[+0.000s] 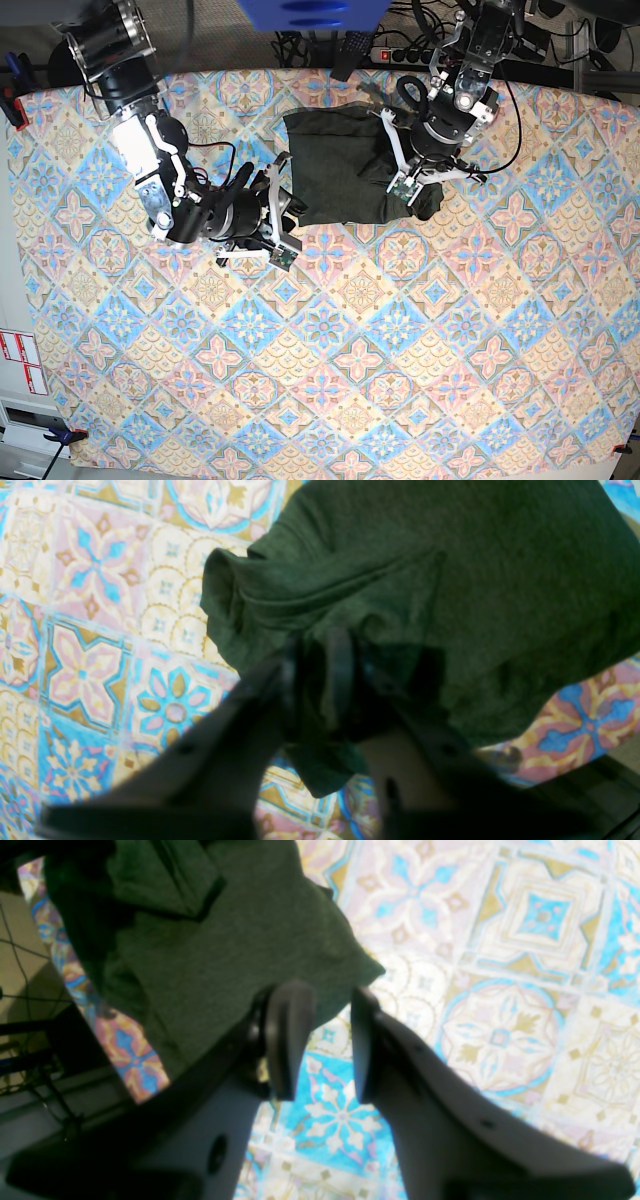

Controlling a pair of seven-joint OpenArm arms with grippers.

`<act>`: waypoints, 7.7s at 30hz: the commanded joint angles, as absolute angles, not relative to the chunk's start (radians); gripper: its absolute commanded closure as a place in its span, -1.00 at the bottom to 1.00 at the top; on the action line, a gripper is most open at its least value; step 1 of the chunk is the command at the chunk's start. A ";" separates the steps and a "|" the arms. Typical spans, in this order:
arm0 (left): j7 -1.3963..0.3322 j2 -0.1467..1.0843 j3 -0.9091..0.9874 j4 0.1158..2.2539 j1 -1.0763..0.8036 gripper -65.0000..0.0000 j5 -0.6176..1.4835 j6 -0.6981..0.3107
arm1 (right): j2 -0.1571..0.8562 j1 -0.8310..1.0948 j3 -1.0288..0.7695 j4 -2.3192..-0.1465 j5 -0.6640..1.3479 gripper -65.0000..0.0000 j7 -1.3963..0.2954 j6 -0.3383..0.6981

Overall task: Fold the T-shirt properly
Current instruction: 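Move the left gripper onto the bundle and grasp its edge, then pull the grasped bundle edge outward with the left gripper, then release, then grasp the bundle edge nearest the right gripper and lift it, then hold the bundle with both grippers and rotate it on the table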

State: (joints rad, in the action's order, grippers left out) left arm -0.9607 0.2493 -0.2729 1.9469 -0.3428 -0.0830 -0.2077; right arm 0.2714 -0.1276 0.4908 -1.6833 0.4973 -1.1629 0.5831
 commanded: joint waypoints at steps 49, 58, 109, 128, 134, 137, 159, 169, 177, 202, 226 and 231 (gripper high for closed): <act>-0.688 0.228 -0.318 1.972 -0.438 -0.32 -0.217 -0.205 | 0.274 -0.143 0.484 -1.696 0.504 0.47 -1.144 0.588; -0.688 0.223 -0.383 1.851 -0.389 -0.13 -0.285 -0.205 | 0.274 -0.145 0.484 -1.698 0.504 0.47 -1.144 0.588; -0.687 0.225 0.038 1.979 -0.607 0.59 0.297 0.018 | 0.271 -0.148 0.493 -1.689 0.503 0.47 -1.145 0.588; -0.688 0.251 0.165 1.911 -0.714 0.26 0.466 0.018 | 0.271 -0.148 0.539 -1.689 0.504 0.47 -1.147 0.588; -0.687 0.251 0.236 1.931 -0.722 0.28 0.467 0.018 | 0.268 -0.171 0.627 -1.639 0.498 0.47 -1.142 0.588; -0.687 0.251 0.219 1.977 -0.736 0.43 0.467 0.012 | 0.257 -0.216 0.694 -1.630 0.456 0.53 -1.142 0.588; -0.685 0.252 0.074 1.787 -0.610 1.00 0.453 -0.084 | -0.008 -0.266 0.874 -1.455 0.188 0.81 -1.078 0.588; -0.684 0.252 -0.068 1.745 -0.516 1.00 0.453 -0.079 | -0.030 -0.349 0.866 -1.297 0.186 0.81 -0.931 0.588; -0.684 0.252 -0.077 1.718 -0.512 1.00 0.452 -0.079 | -0.015 -0.381 0.866 -1.165 0.183 0.81 -0.923 0.588; -0.682 0.251 -0.214 1.461 -0.168 1.00 0.225 -0.079 | 0.211 -0.291 0.852 -1.336 0.013 0.81 -0.978 0.588; -0.688 0.280 -0.351 1.438 0.090 1.00 0.223 -0.079 | 0.275 -0.102 0.699 -1.776 0.015 0.81 -1.087 0.591; -0.687 0.295 -0.194 1.477 -0.018 1.00 0.225 -0.079 | 0.269 -0.088 0.694 -1.790 0.015 0.82 -1.082 0.591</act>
State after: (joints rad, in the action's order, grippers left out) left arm -0.7124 0.2951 -0.1959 1.4475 -0.0418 0.2234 -0.0792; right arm 0.2741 -0.0711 0.6956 -1.7687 0.0063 -1.1004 0.5938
